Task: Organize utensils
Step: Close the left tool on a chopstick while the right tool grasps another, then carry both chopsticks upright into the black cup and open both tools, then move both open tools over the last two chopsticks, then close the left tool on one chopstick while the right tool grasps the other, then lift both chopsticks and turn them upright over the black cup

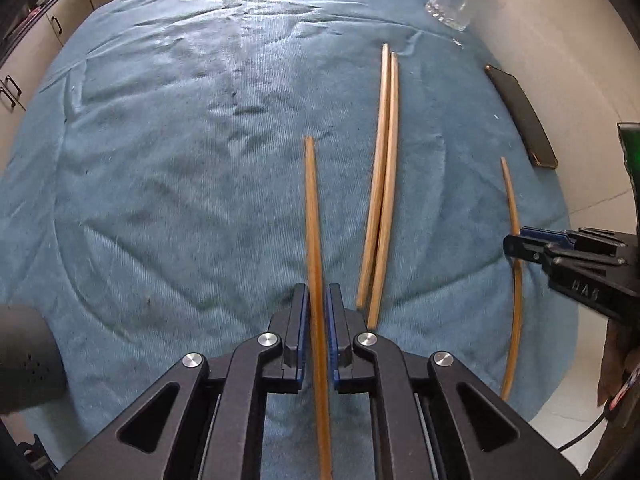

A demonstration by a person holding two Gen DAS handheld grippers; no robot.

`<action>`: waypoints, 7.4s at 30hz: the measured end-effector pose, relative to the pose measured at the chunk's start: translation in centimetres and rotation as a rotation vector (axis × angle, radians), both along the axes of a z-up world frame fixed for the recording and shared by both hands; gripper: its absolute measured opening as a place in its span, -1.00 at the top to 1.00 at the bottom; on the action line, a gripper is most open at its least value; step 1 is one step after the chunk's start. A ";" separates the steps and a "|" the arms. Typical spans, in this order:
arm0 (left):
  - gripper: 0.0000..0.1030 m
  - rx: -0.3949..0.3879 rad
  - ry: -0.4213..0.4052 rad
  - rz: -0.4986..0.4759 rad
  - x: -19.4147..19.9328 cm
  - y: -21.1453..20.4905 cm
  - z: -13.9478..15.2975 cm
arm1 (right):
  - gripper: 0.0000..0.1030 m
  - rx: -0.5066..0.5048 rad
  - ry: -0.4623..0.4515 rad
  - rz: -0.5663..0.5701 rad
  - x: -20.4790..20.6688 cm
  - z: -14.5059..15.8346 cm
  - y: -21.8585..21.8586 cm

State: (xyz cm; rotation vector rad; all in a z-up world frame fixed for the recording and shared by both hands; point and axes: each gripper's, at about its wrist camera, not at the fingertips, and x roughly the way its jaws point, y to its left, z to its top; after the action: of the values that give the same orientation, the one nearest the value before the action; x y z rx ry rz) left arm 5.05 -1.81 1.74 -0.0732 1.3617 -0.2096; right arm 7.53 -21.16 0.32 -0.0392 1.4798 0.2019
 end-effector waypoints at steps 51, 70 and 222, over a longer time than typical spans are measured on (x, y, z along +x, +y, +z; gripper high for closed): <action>0.87 -0.238 -0.626 0.079 -15.7 8.5 13.2 | 0.86 0.393 -0.632 0.059 -10.9 12.9 5.8; 0.87 -0.204 -0.953 0.399 -21.0 24.0 22.6 | 0.86 0.668 -0.888 0.195 -10.6 21.4 21.5; 0.07 0.112 -0.114 -0.095 2.3 -4.0 -0.4 | 0.49 -0.049 0.027 0.078 4.2 -0.5 2.6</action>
State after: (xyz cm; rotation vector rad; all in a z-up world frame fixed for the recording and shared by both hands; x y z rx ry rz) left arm 7.32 -5.83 1.30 0.0958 1.2615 -0.2135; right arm 11.76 -18.57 -0.16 -0.1344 1.5115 0.2299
